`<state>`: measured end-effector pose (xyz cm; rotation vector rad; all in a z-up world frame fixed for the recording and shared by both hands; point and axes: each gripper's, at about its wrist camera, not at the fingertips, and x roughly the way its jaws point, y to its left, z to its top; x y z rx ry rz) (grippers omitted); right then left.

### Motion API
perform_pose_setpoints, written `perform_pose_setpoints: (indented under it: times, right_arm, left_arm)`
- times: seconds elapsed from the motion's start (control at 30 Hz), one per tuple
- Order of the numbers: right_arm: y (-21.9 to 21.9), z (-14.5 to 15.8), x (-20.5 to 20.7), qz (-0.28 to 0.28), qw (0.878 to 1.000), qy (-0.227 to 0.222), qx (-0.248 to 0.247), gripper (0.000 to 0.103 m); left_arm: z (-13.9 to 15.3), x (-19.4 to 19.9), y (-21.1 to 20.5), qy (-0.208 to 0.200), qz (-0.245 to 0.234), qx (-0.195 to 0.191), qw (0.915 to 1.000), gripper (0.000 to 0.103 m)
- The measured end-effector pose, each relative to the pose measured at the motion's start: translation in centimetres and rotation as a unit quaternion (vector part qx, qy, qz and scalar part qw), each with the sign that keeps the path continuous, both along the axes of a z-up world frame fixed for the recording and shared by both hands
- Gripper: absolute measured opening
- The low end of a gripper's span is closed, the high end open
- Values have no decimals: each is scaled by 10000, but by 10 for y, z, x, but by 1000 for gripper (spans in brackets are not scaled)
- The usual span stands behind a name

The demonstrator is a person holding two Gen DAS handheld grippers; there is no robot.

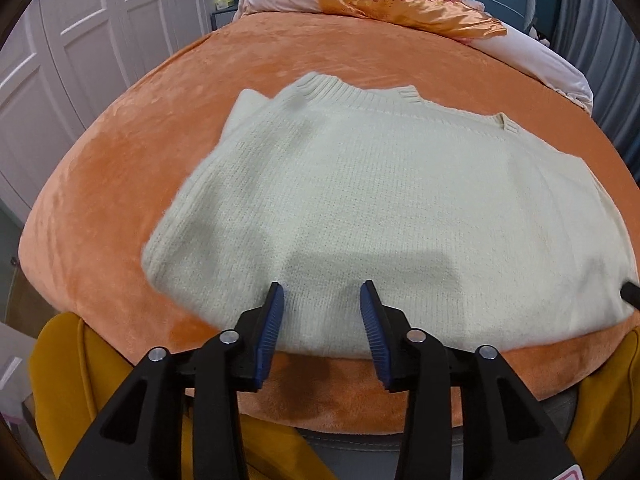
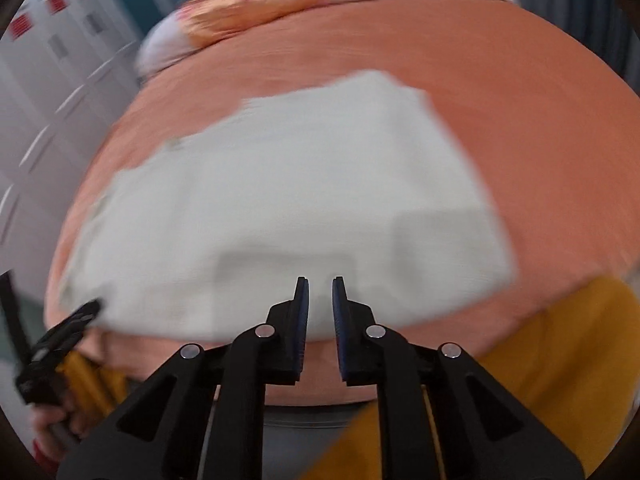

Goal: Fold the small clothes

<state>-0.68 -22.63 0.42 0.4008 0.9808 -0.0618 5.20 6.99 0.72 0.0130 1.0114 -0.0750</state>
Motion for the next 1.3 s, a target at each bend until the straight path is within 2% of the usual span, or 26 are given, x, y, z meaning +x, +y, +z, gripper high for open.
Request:
perform_pose_setpoints:
  times: [0.1, 0.2, 0.3, 0.4, 0.5, 0.53, 0.63, 0.67, 0.7, 0.77, 0.83, 0.87, 0.93, 1.0, 1.03, 1.07, 1.1, 1.13, 1.17, 1.23, 1.27, 1.3]
  right_arm:
    - [39, 13, 30, 489, 9987, -59, 154, 12]
    - [69, 20, 55, 770, 9970, -40, 95, 12]
    - [90, 15, 82, 934, 9954, 156, -124, 12]
    - [103, -9, 98, 1026, 9924, 583, -343, 13]
    - [116, -10, 103, 1274, 9869, 589, -797, 13]
    - [117, -10, 103, 1334, 9849, 620, -913, 13]
    - [119, -13, 106, 1431, 9825, 633, -1007, 13]
    - [120, -14, 108, 1444, 9826, 625, -991, 13]
    - [120, -15, 110, 1447, 9829, 616, -961, 13]
    - [117, -17, 112, 1435, 9838, 608, -887, 13]
    - [117, -18, 116, 1425, 9843, 609, -850, 13]
    - [117, -18, 116, 1433, 9842, 605, -843, 13]
    - [116, -19, 118, 1472, 9840, 587, -819, 13]
    - [113, -20, 118, 1479, 9848, 557, -724, 13]
    - [112, -21, 117, 1479, 9852, 535, -682, 13]
    - [111, -21, 117, 1481, 9856, 506, -642, 13]
    - [110, -21, 116, 1480, 9860, 470, -600, 13]
    - [109, -20, 115, 1473, 9867, 429, -537, 13]
    - [107, -19, 113, 1454, 9874, 401, -475, 13]
    - [105, -14, 109, 1406, 9886, 377, -376, 13]
    - [104, -10, 107, 1414, 9886, 389, -337, 16]
    - [105, -7, 104, 1449, 9882, 398, -283, 24]
  left_arm:
    - [0, 0, 0, -5, -23, -48, 10000, 43]
    - [0, 0, 4, -14, -20, -196, 9998, 44]
    - [1, 0, 9, -20, -3, -393, 9992, 44]
    - [2, -1, 14, -8, 36, -631, 9980, 44]
    - [9, -3, 23, 12, 139, -947, 9954, 44]
    - [14, -6, 28, -20, 226, -1118, 9935, 48]
    - [30, -14, 52, -278, 804, -1448, 9858, 74]
    - [33, -15, 63, -365, 1082, -1530, 9816, 74]
    - [32, -12, 72, -343, 1265, -1603, 9783, 75]
    - [19, 2, 82, -24, 1387, -1705, 9755, 75]
    - [-5, 20, 88, 543, 1471, -1843, 9703, 75]
    - [-13, 25, 91, 695, 1525, -1929, 9668, 75]
    - [-16, 29, 95, 666, 1602, -2065, 9629, 75]
    - [-11, 36, 91, 594, 1606, -2077, 9631, 74]
    - [-9, 42, 85, 622, 1481, -2082, 9648, 70]
    - [-7, 46, 83, 629, 1381, -2117, 9655, 51]
    - [-4, 50, 80, 628, 1300, -2102, 9669, 44]
    - [2, 53, 77, 580, 1224, -2097, 9683, 30]
    - [13, 55, 74, 499, 1063, -2142, 9697, 25]
    - [30, 52, 66, 333, 906, -2166, 9715, 22]
    - [44, 50, 59, 204, 753, -2156, 9734, 21]
    - [56, 48, 53, 100, 618, -2126, 9751, 21]
